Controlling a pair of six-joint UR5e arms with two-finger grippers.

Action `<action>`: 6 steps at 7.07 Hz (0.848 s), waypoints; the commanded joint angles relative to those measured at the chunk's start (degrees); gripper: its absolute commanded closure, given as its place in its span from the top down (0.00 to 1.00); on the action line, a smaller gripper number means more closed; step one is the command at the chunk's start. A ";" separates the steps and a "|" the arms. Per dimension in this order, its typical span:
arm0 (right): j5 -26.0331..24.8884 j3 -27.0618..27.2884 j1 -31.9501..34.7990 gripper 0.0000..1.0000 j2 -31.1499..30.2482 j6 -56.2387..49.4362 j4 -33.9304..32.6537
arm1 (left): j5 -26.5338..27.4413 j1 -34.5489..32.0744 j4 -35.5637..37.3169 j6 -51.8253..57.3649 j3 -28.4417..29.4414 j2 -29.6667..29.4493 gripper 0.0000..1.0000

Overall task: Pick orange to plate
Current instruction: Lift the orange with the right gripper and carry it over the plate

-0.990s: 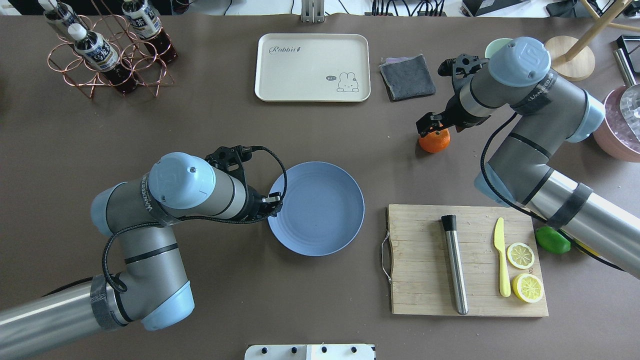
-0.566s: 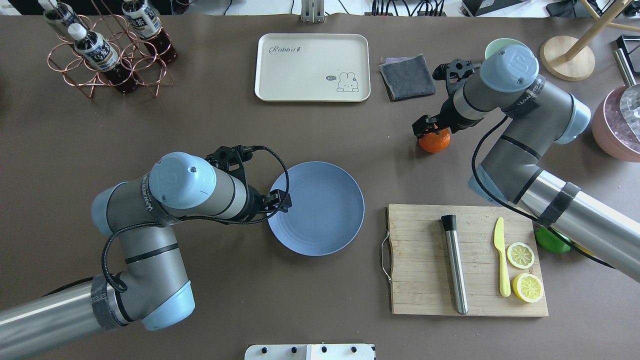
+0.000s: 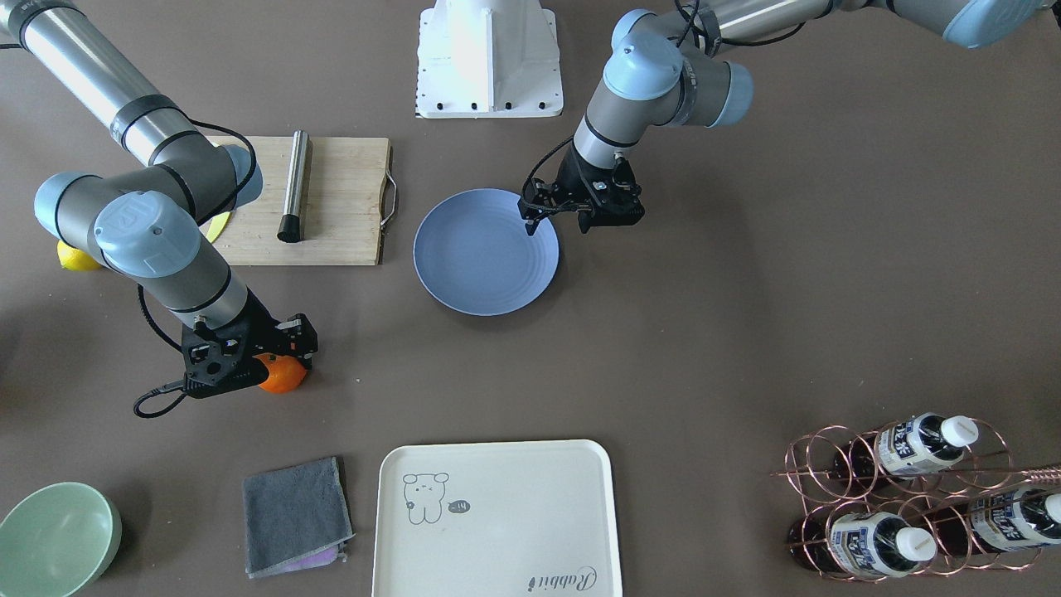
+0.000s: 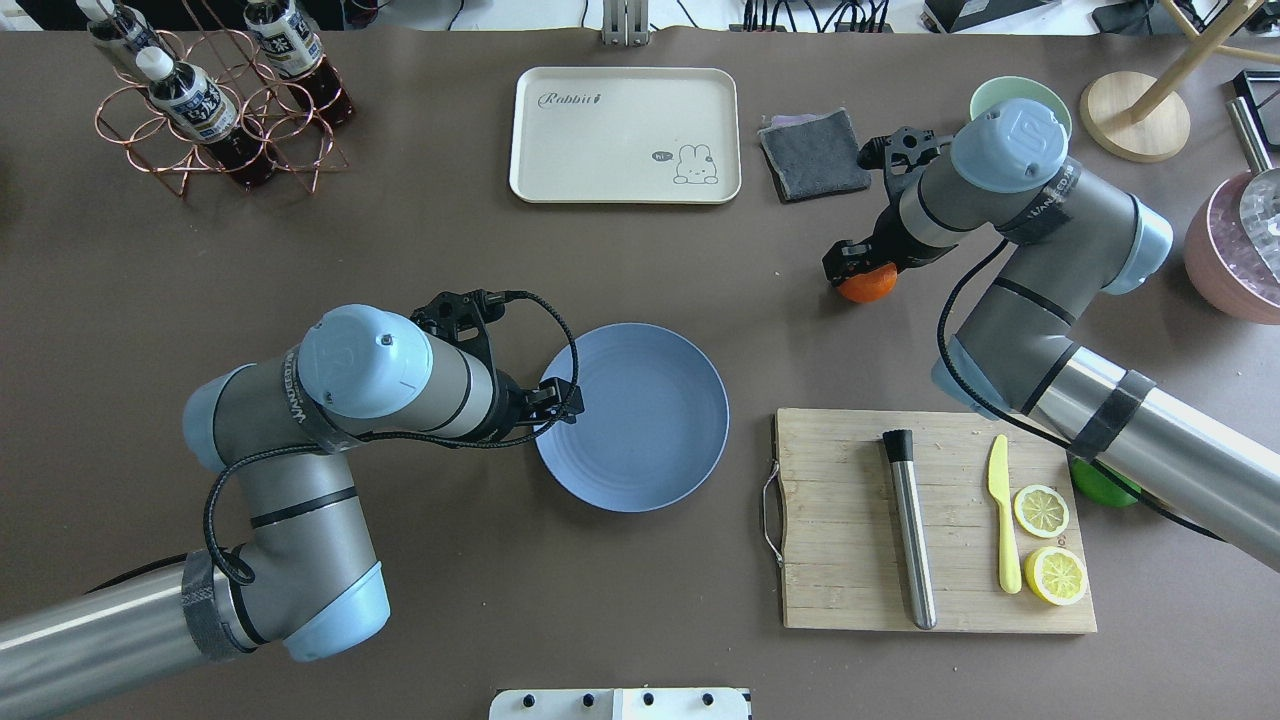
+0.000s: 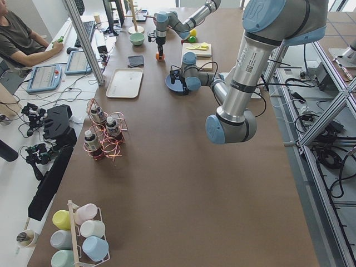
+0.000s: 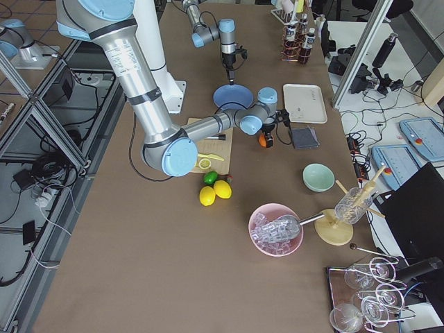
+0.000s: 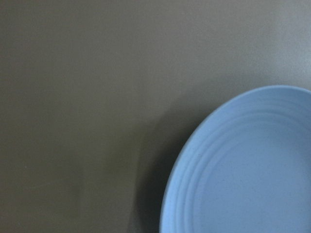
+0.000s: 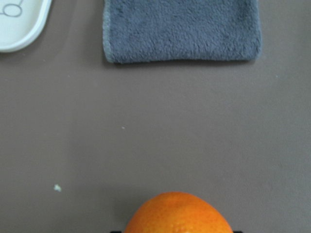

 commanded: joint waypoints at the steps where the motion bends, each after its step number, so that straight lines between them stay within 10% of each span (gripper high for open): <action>1: 2.00 8.00 -0.23 0.00 1.69 2.23 -8.26 | -0.07 -0.09 0.00 0.07 -0.26 -0.06 0.97; 6: -15.54 16.33 -22.53 0.00 7.30 27.63 -13.94 | -6.12 -8.25 0.09 9.37 -2.02 4.41 0.97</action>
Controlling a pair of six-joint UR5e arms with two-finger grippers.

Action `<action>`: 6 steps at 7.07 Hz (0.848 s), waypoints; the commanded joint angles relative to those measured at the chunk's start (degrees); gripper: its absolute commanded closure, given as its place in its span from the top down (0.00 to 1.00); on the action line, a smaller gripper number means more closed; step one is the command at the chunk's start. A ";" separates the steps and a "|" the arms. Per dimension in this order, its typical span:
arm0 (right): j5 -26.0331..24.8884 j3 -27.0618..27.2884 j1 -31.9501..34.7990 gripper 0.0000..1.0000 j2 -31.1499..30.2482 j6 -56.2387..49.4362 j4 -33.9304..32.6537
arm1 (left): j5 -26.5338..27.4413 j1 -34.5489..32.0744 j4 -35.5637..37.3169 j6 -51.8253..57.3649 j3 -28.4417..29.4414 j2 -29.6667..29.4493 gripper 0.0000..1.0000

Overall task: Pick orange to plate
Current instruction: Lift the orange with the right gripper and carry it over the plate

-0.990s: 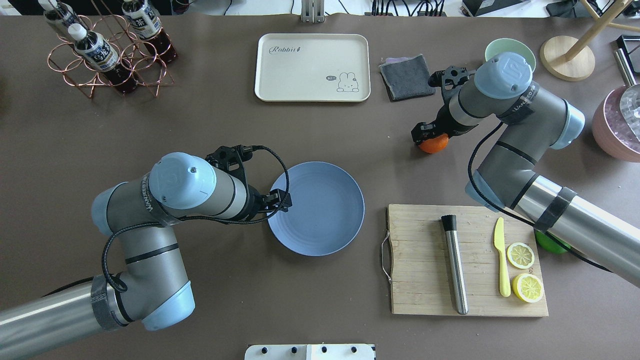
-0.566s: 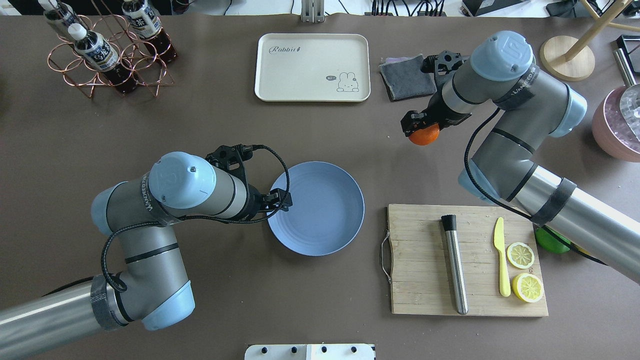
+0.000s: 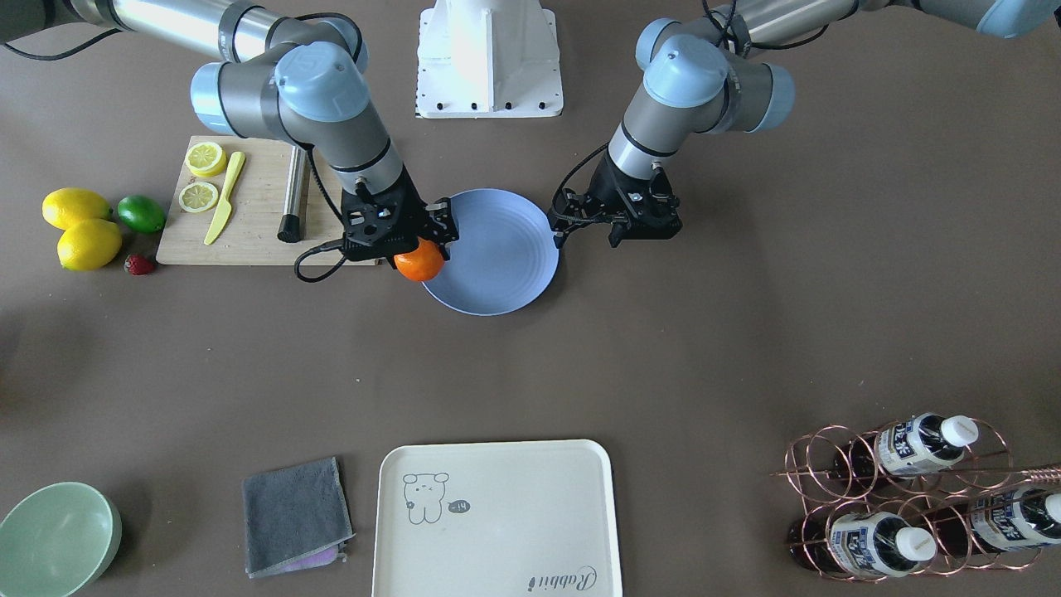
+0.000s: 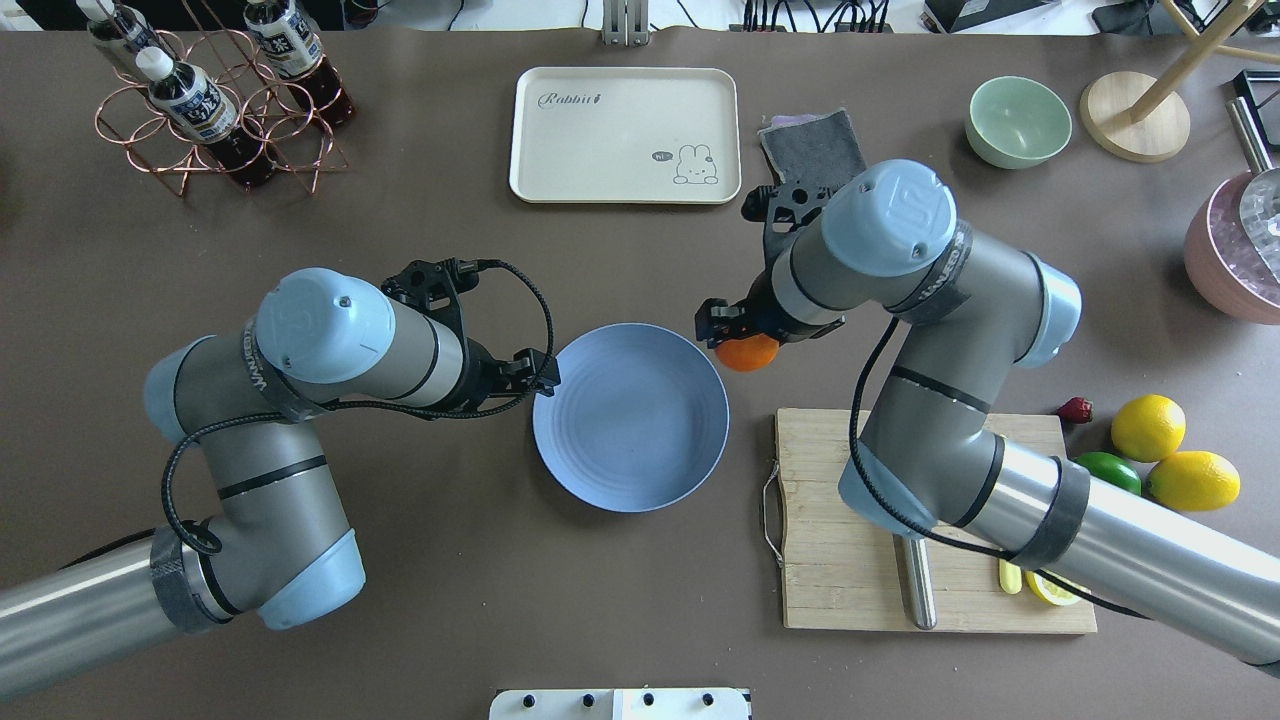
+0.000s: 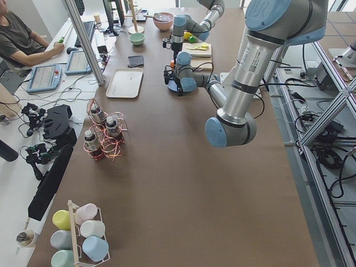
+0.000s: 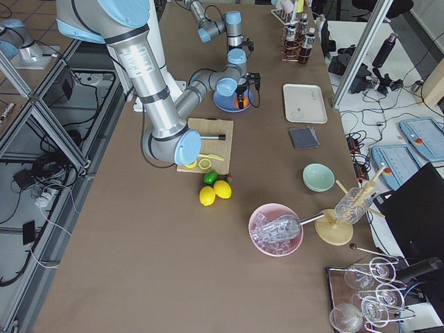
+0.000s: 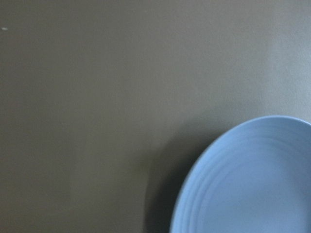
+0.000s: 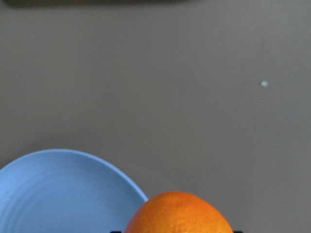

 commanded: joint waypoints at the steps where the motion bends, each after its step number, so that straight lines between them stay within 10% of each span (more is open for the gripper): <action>1: -6.35 -0.95 -6.49 0.00 3.06 5.27 -1.58 | -1.87 -2.40 -0.07 3.80 -0.18 1.50 0.97; 6: -7.78 -7.02 -6.86 0.00 6.24 5.46 -1.32 | -1.52 -2.15 -0.07 3.72 0.00 1.58 0.97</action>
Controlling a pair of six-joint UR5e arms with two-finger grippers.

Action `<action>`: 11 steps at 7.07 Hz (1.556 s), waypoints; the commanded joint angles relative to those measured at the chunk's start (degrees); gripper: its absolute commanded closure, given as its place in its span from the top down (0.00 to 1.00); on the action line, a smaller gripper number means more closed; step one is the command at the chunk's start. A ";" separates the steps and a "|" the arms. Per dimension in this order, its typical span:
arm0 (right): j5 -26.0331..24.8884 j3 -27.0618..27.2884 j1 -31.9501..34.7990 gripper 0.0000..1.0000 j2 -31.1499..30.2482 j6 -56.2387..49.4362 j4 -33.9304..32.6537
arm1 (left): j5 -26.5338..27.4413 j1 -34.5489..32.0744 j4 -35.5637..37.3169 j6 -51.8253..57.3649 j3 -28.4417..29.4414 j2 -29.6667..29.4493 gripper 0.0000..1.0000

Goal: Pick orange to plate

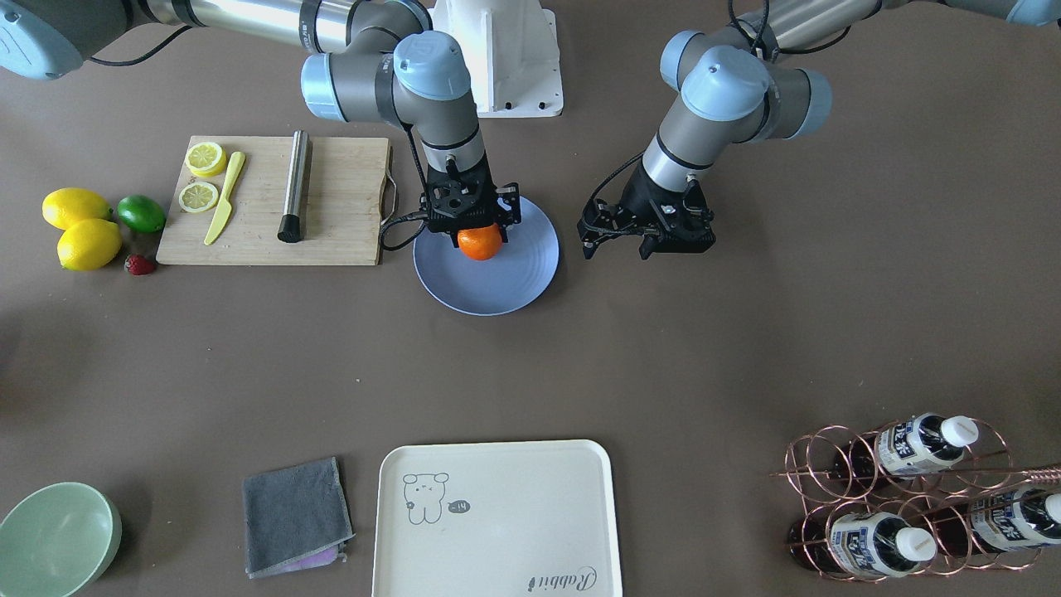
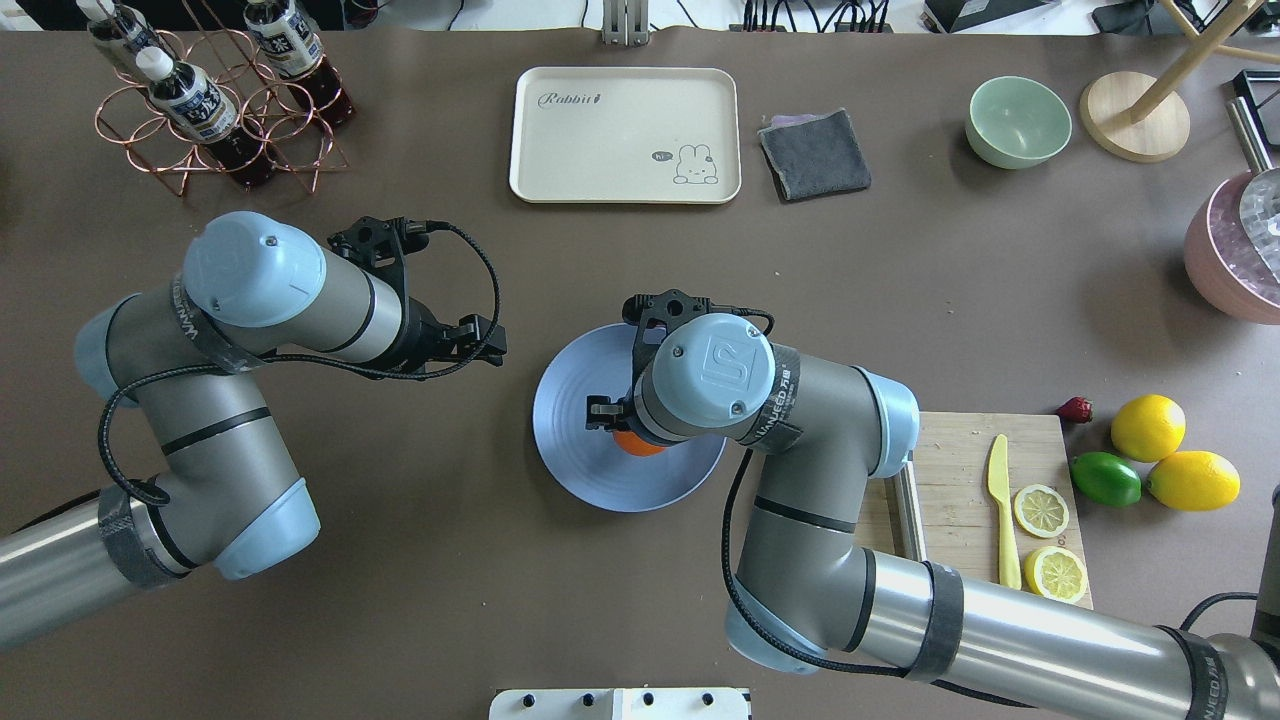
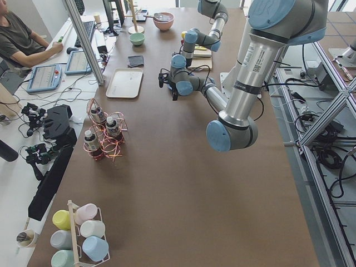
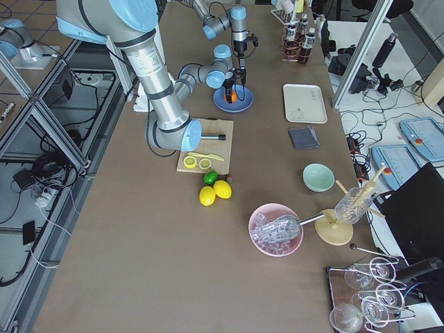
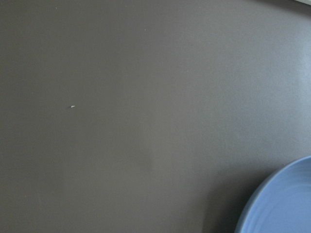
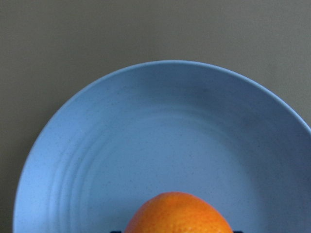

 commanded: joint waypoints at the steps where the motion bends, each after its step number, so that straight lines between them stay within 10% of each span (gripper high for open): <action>1: -0.09 -1.51 -0.04 0.43 0.10 -0.07 0.21 | 0.12 0.18 0.00 0.00 0.25 0.00 0.97; 2: -0.61 -1.87 -0.04 0.58 0.18 -0.25 0.39 | 0.13 0.18 0.00 0.00 0.34 0.00 0.97; 3: -0.61 -1.96 0.05 0.99 0.19 -0.25 0.57 | 0.13 0.27 0.00 0.00 0.34 -0.17 0.97; 7: 5.84 4.95 6.77 1.00 -2.43 -0.86 -0.66 | -0.22 -0.60 1.13 0.17 -0.80 -0.08 0.97; 11: 24.74 20.70 29.86 1.00 -28.48 -28.88 -3.92 | -4.35 -9.72 18.61 14.79 -14.13 5.68 0.97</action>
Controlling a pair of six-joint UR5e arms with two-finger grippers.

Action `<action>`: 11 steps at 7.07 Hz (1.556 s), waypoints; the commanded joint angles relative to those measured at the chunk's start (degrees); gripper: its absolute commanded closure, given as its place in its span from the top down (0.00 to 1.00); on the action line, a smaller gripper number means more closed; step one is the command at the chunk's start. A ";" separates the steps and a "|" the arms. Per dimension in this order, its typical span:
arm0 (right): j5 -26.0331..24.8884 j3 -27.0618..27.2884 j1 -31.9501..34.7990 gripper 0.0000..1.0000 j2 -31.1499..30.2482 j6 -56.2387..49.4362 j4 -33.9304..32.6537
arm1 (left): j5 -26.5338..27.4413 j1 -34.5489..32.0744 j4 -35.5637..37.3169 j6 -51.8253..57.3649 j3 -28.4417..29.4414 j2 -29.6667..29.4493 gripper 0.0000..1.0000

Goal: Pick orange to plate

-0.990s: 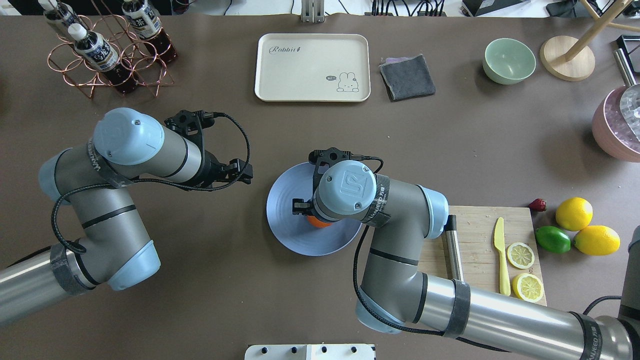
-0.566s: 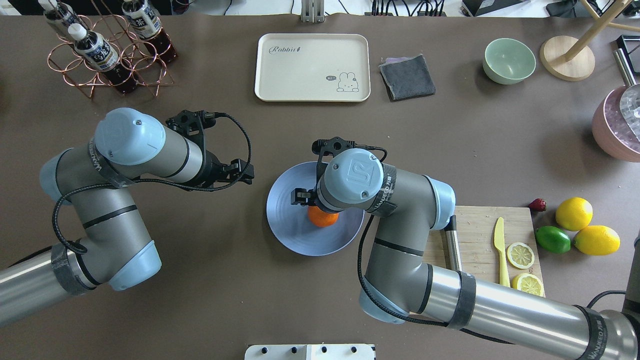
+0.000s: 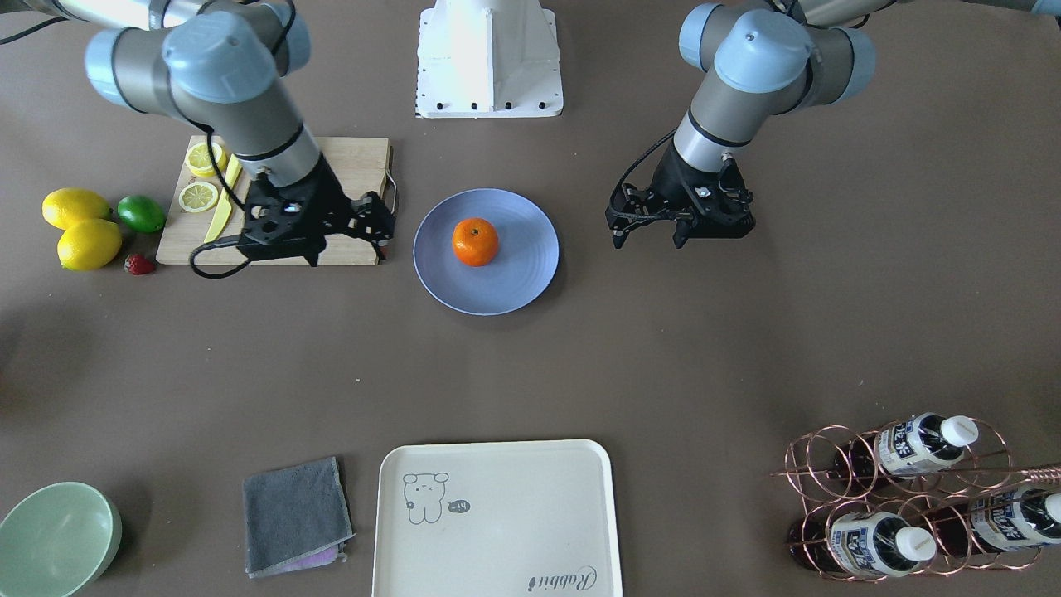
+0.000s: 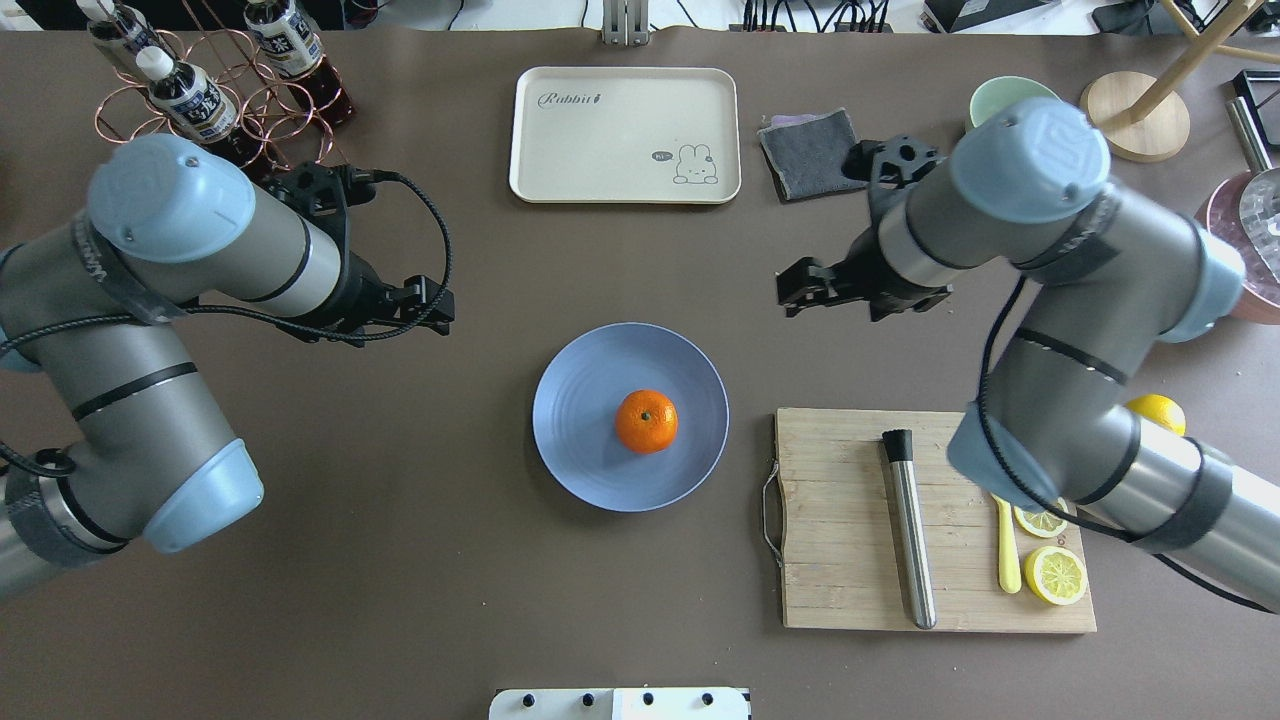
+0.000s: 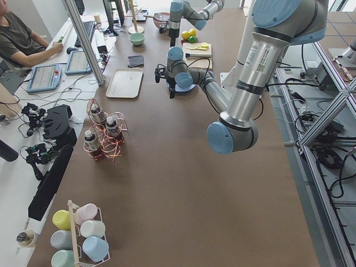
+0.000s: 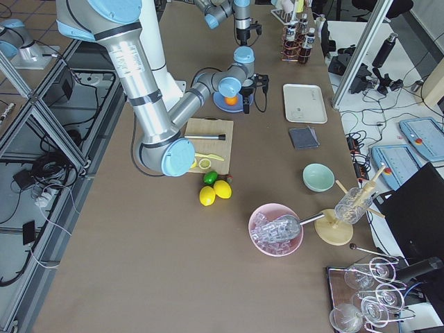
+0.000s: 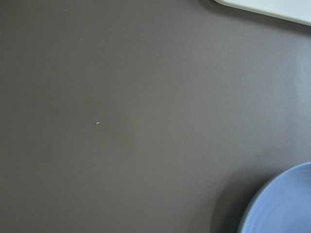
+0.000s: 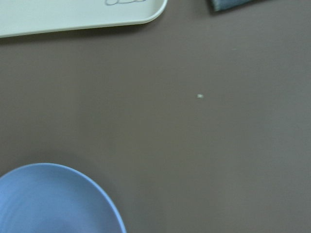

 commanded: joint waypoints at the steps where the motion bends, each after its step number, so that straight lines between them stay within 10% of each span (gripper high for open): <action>1: 8.79 3.11 14.10 1.00 -16.58 -24.86 0.31 | -4.70 -7.61 4.08 11.50 -5.02 6.99 0.97; 5: 16.55 -10.99 39.77 1.00 -26.85 -66.50 -0.04 | -15.97 -29.67 3.82 45.83 -3.02 22.64 0.97; 11: 16.30 -14.03 46.59 1.00 -26.76 -71.49 0.05 | -16.26 -34.28 2.42 52.25 1.38 28.56 0.97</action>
